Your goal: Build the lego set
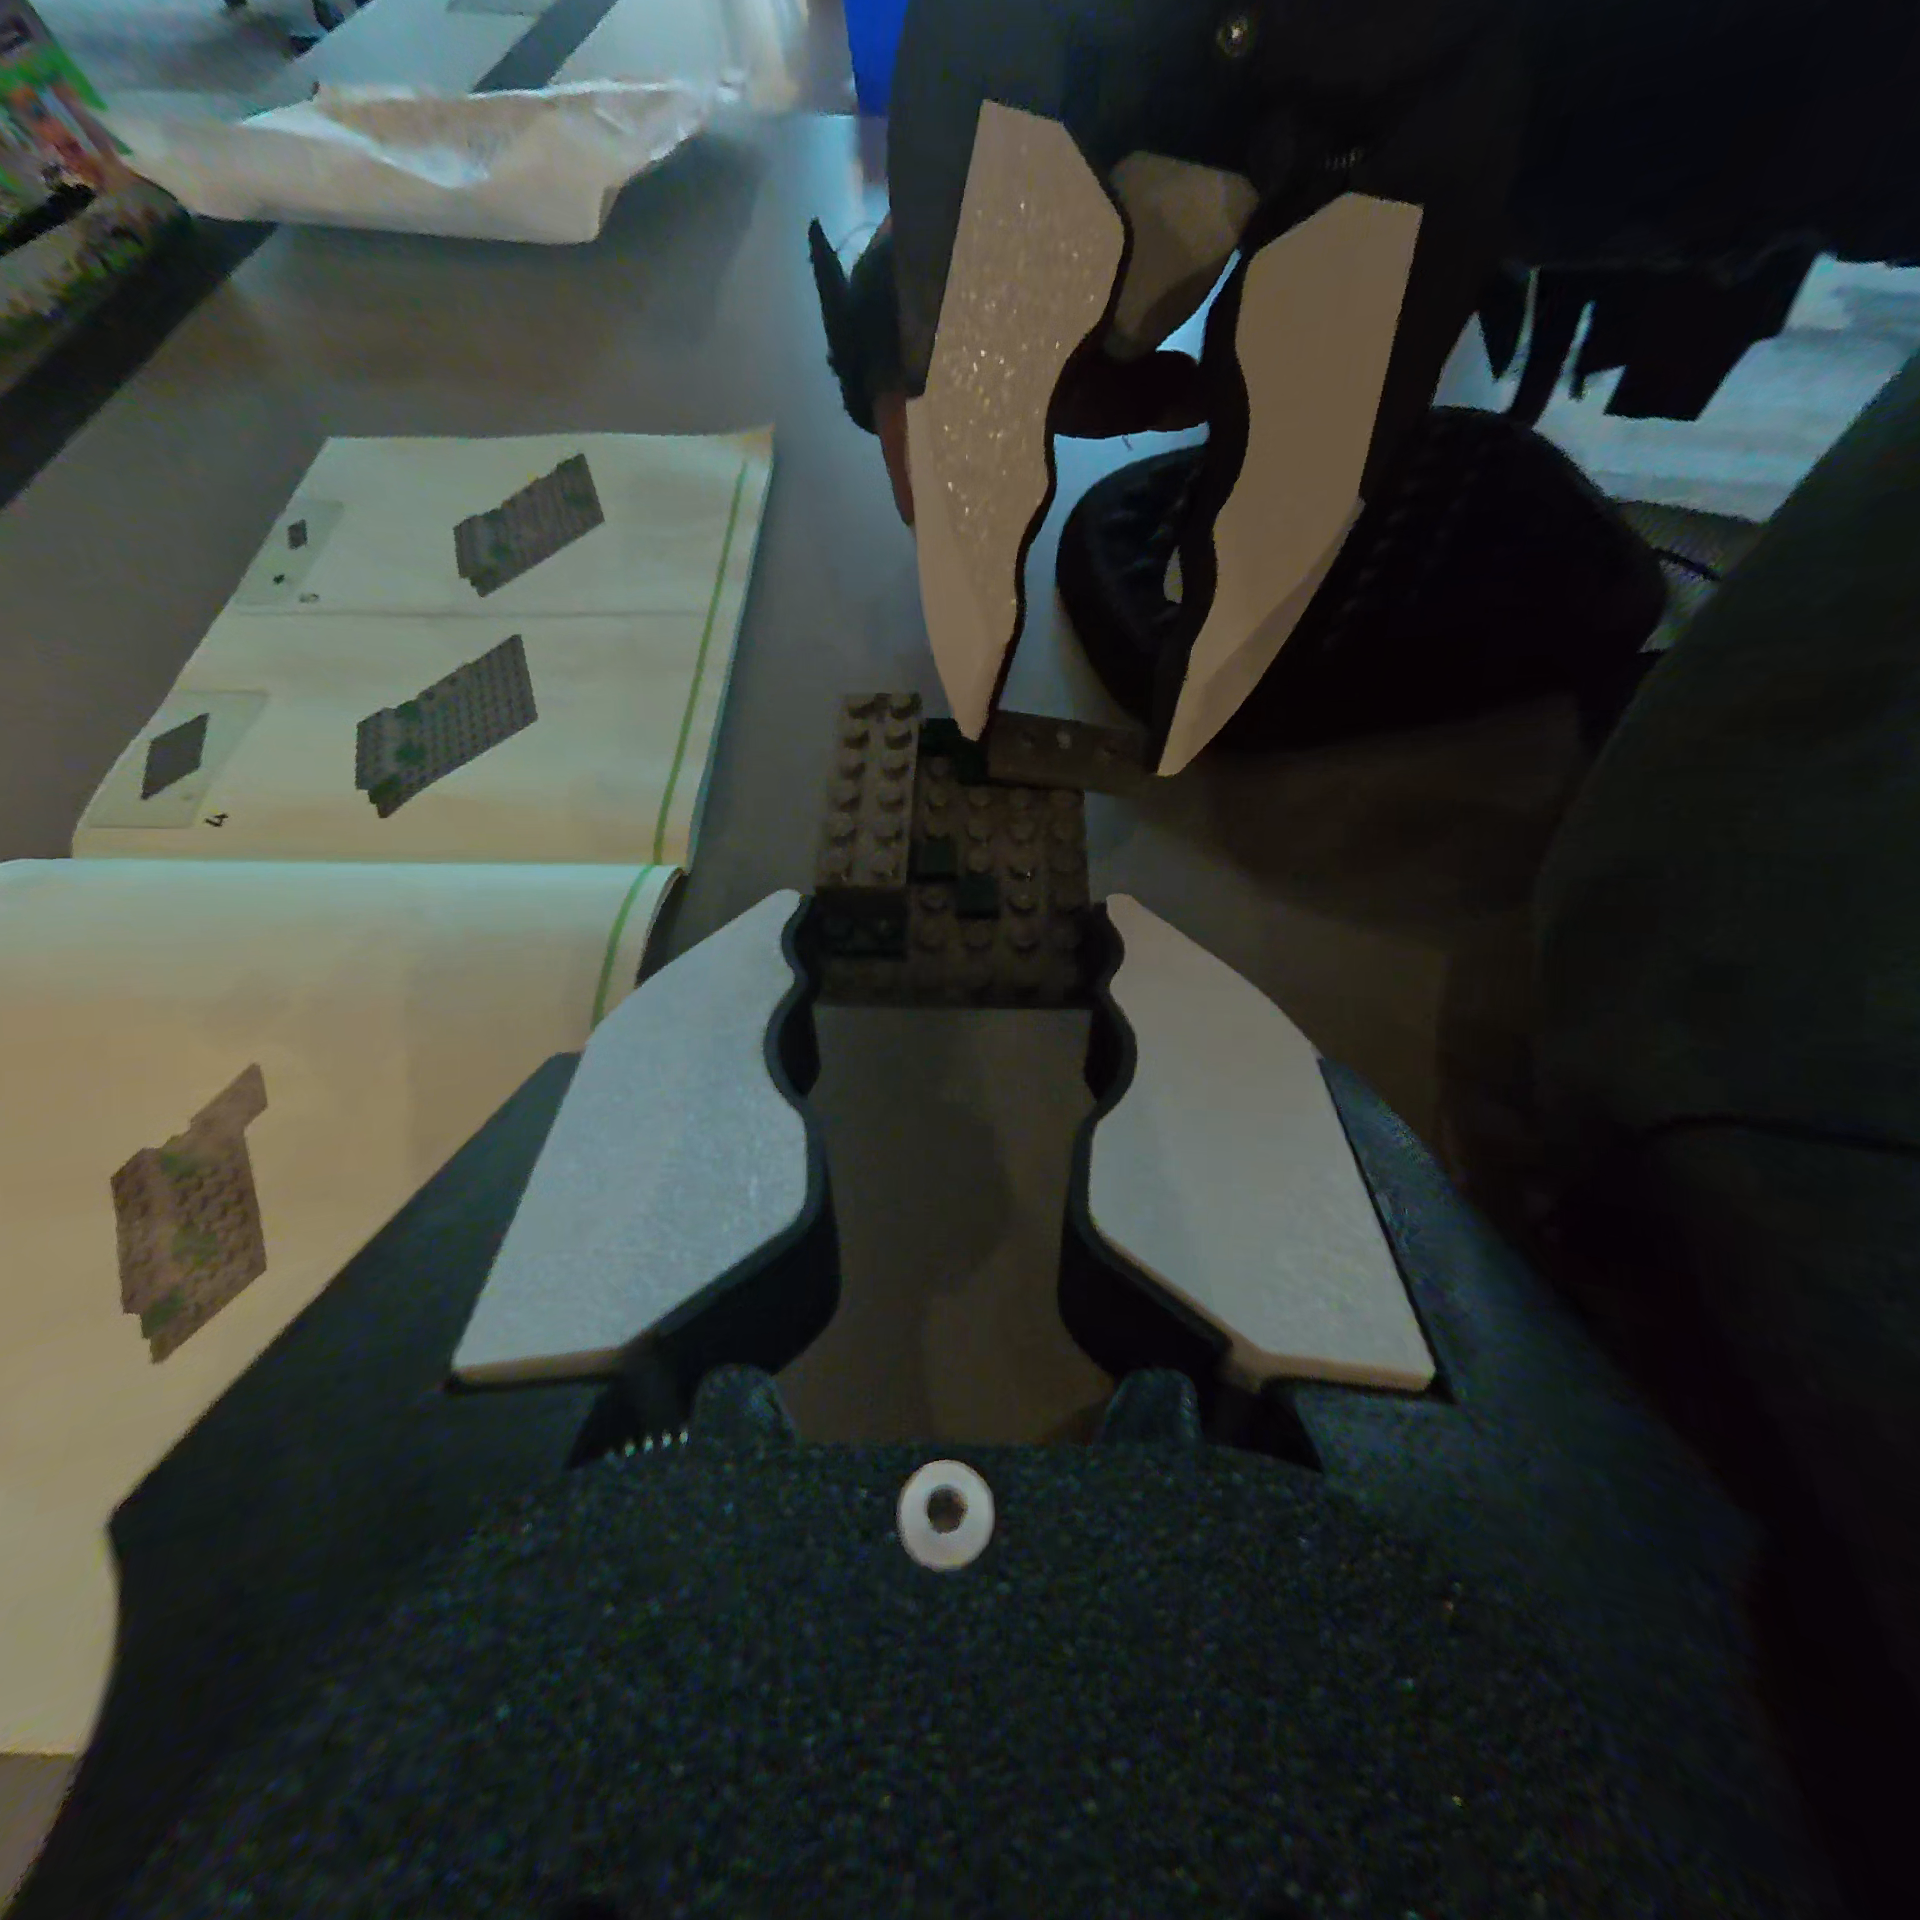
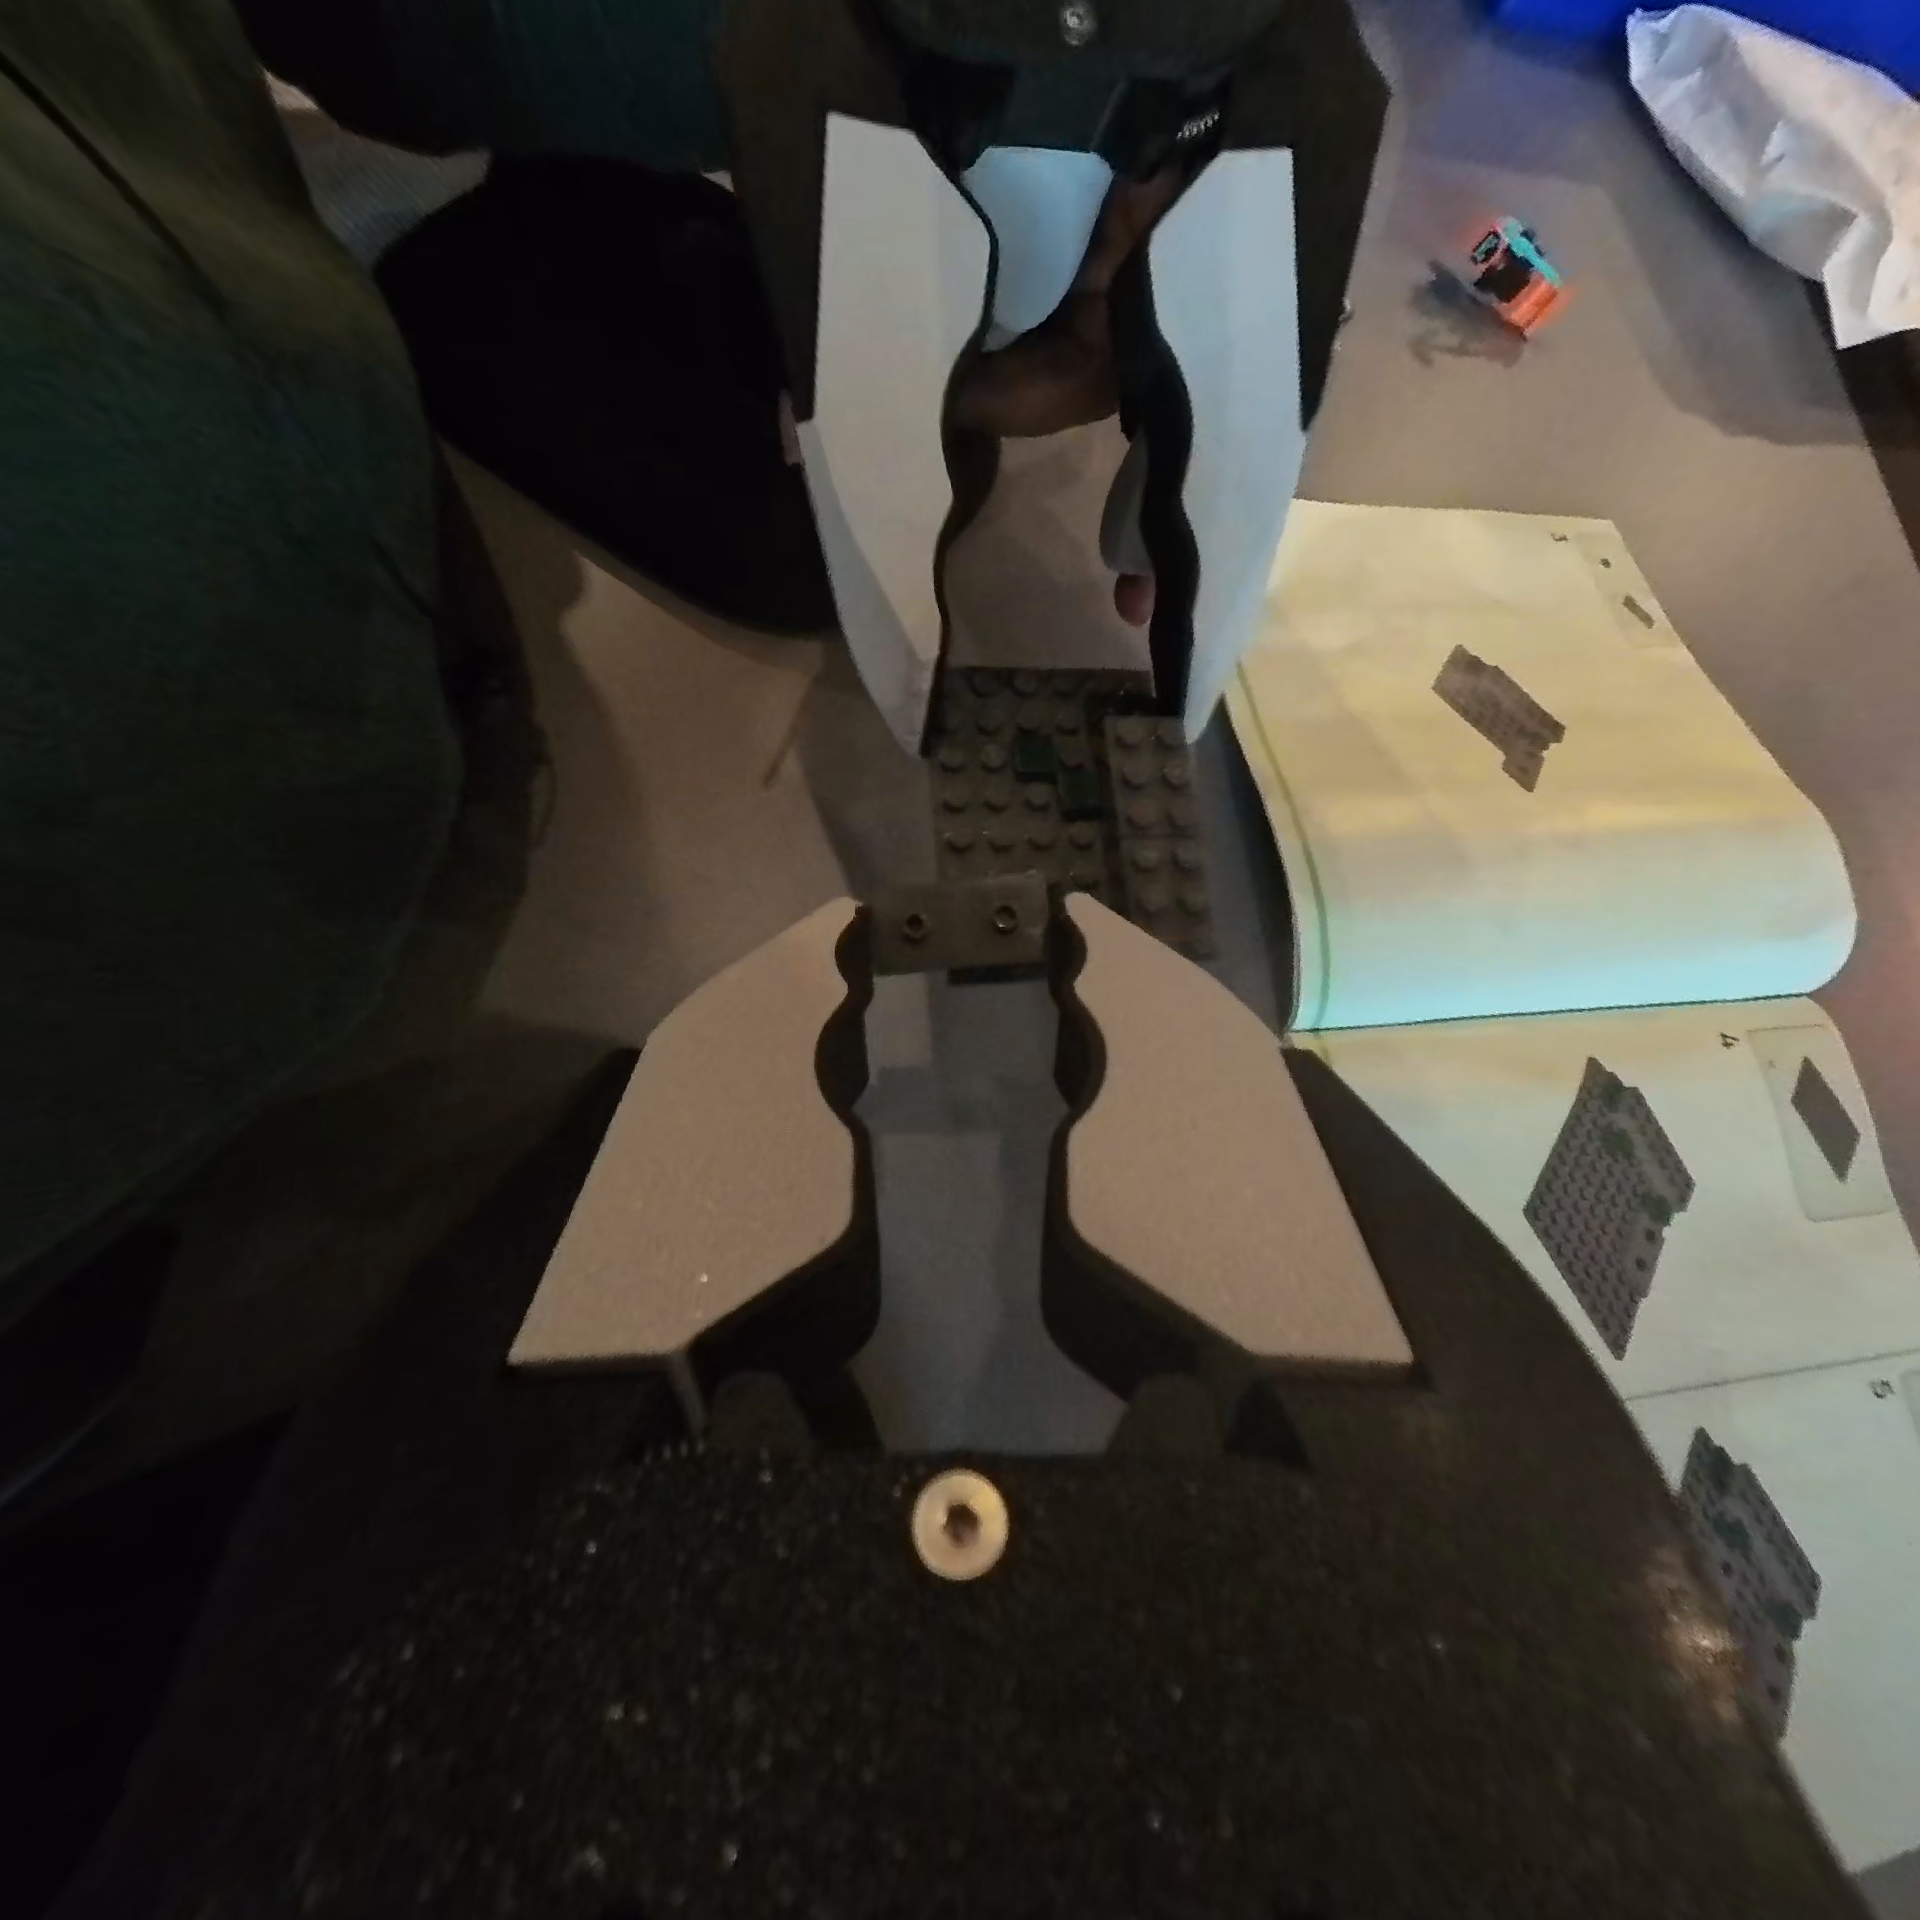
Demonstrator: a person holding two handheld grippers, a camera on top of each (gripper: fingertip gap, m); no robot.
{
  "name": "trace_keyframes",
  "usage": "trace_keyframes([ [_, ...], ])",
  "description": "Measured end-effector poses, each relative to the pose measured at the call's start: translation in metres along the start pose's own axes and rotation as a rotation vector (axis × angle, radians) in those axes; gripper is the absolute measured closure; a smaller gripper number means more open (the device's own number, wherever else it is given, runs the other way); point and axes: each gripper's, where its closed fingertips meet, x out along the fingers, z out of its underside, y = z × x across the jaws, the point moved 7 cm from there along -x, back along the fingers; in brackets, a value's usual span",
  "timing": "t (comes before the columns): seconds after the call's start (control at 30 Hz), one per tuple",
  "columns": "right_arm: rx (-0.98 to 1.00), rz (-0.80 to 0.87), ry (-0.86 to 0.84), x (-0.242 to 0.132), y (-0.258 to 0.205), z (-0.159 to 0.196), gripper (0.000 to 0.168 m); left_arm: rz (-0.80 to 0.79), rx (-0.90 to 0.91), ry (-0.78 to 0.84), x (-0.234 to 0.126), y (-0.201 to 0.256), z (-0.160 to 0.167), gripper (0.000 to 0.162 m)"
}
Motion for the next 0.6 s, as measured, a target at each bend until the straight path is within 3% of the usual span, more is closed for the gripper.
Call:
trace_keyframes([
  [0.03,0.0,-0.002,0.002,0.0,0.0,-0.001,0.136,0.003,-0.003,0.004,-0.001,0.0,0.0,0.112],
  [0.6,0.014,-0.021,0.039,-0.007,0.002,-0.011,0.135,0.013,-0.03,0.089,-0.007,0.004,-0.002,0.113],
])
